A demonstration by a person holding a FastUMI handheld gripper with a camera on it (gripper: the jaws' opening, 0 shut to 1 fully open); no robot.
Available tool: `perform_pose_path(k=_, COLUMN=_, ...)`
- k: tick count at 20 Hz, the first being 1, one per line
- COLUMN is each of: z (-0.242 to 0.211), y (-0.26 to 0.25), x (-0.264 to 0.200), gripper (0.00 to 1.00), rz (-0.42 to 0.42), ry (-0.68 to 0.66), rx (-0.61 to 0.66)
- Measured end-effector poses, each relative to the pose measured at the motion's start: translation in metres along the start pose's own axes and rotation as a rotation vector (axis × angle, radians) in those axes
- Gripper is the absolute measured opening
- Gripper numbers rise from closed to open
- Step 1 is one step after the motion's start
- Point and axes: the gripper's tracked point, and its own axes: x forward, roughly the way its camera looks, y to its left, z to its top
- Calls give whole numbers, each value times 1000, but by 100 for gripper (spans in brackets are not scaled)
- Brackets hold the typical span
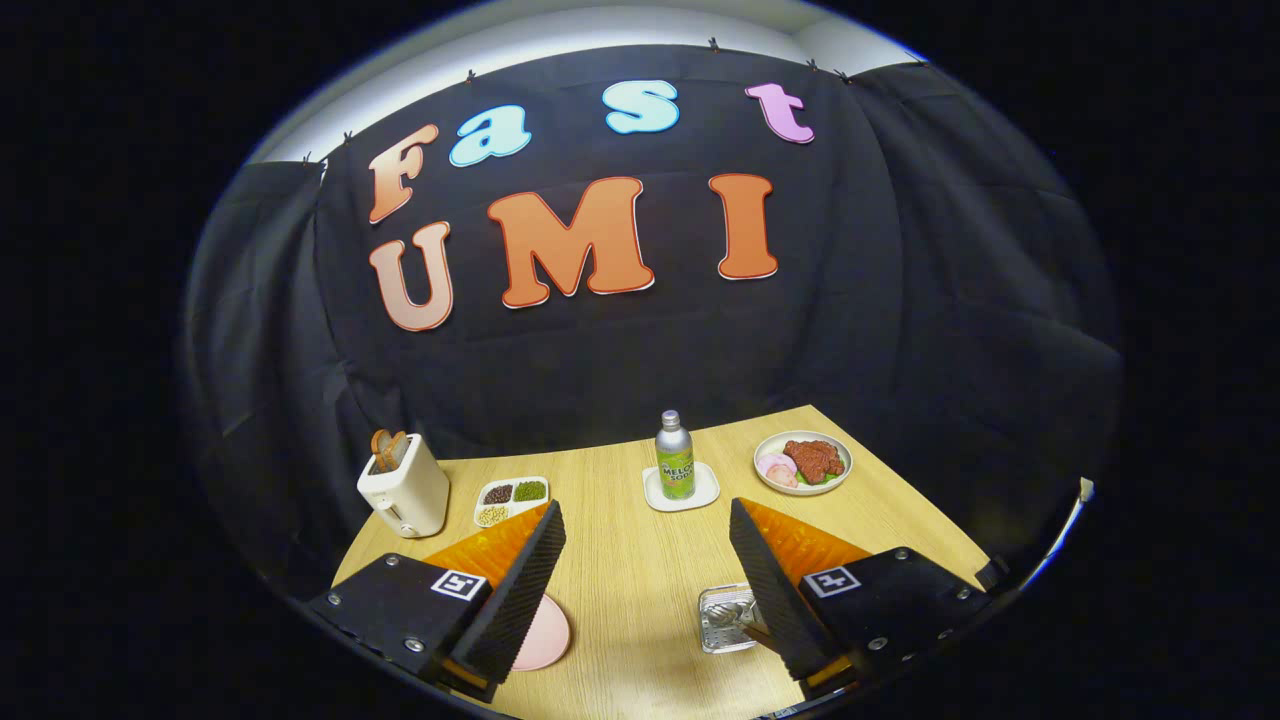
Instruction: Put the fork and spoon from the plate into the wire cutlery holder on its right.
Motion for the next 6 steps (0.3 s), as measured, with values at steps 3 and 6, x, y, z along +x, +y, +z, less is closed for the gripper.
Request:
perform_pose_path(k=3, z=-1, y=2, x=-2, gripper=99, rz=2, ry=-7, rx=-1)
perform_pose_path(k=6, z=0, y=9, x=-4, gripper=99, rz=14, ry=-12, rx=-18)
